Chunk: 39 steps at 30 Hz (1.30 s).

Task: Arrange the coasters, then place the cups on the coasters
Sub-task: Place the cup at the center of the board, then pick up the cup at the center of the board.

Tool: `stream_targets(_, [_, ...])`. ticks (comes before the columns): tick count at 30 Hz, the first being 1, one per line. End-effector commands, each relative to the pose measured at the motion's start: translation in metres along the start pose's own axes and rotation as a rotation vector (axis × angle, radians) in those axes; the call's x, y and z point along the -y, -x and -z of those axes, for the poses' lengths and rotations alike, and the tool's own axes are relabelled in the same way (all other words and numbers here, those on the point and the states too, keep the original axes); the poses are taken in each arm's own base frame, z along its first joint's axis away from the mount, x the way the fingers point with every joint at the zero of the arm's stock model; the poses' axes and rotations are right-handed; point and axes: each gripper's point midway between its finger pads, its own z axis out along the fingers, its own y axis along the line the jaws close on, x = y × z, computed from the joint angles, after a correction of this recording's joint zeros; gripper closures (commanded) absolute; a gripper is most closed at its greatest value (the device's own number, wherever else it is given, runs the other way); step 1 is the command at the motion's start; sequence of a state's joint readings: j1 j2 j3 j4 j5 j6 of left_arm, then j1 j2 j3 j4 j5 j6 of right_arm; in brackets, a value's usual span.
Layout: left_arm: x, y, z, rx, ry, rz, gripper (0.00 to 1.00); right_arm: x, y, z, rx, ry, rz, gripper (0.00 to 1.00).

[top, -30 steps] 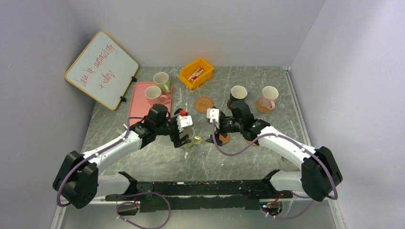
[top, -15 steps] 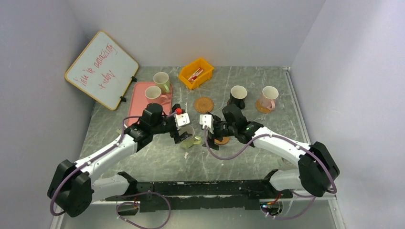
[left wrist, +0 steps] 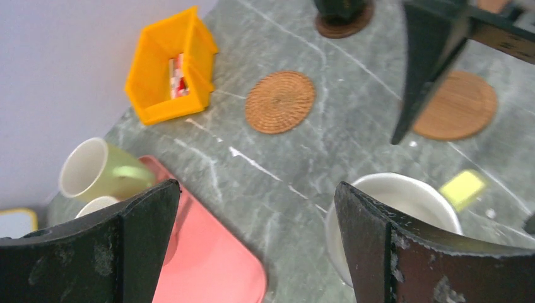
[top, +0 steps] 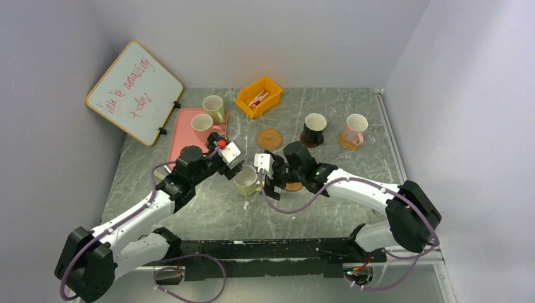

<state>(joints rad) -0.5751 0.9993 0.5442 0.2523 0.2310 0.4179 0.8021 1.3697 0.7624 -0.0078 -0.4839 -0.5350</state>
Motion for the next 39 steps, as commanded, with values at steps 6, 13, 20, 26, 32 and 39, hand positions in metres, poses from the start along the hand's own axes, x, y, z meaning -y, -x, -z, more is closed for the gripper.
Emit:
stream_targets(6, [-0.059, 0.012, 0.012, 0.07, 0.315, 0.047, 0.03, 0.014, 0.033, -0.007, 0.086, -0.069, 0.008, 0.1])
stream_targets(13, [-0.087, 0.002, 0.023, 0.052, 0.466, 0.079, 0.03, 0.011, 0.03, -0.014, 0.07, -0.06, 0.006, 0.23])
stream_targets(20, [-0.092, -0.004, 0.024, 0.04, 0.488, 0.084, 0.03, 0.011, 0.027, -0.018, 0.062, -0.063, -0.002, 0.32])
stream_targets(26, [-0.092, -0.003, 0.026, 0.047, 0.492, 0.081, 0.03, 0.01, 0.031, -0.018, 0.074, -0.064, -0.004, 0.41])
stream_targets(32, [-0.091, -0.004, 0.025, 0.049, 0.486, 0.079, 0.03, 0.009, 0.031, -0.022, 0.068, -0.063, -0.011, 0.52])
stream_targets(39, [-0.089, -0.005, 0.024, 0.048, 0.478, 0.077, 0.03, 0.009, 0.031, -0.023, 0.069, -0.062, -0.015, 0.62])
